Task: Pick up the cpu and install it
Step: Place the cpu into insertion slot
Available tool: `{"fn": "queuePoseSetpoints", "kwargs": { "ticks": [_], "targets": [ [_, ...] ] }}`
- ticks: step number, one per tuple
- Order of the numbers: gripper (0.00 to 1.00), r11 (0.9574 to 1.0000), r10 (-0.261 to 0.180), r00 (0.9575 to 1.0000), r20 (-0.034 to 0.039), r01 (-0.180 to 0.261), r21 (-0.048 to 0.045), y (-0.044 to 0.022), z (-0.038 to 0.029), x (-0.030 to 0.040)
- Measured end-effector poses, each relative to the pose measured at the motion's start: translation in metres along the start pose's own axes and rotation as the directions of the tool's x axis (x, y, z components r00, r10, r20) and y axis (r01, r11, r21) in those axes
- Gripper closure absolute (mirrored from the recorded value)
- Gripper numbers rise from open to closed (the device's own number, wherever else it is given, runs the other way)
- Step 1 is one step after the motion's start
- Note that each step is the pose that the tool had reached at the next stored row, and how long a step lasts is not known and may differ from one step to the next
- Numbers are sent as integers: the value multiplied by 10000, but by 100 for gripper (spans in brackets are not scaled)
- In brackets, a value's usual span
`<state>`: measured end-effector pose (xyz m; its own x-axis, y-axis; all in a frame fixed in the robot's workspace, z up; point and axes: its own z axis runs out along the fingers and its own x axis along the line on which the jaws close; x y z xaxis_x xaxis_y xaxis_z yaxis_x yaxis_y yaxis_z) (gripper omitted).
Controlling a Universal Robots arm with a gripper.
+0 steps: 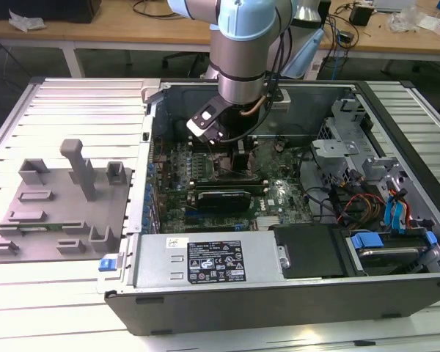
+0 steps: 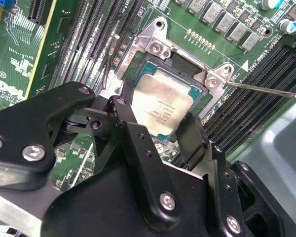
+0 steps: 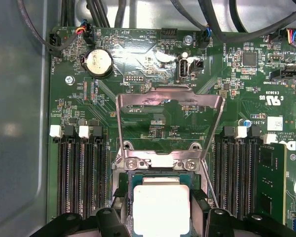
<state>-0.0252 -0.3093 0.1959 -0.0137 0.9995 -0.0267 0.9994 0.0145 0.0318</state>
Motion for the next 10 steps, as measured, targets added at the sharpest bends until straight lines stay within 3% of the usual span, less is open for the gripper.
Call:
{"fn": "queuePoseSetpoints", "kwargs": {
  "ticks": [10],
  "targets": [
    [38, 10000, 7, 10000, -9, -7, 1, -13, -7, 0]
  ]
}}
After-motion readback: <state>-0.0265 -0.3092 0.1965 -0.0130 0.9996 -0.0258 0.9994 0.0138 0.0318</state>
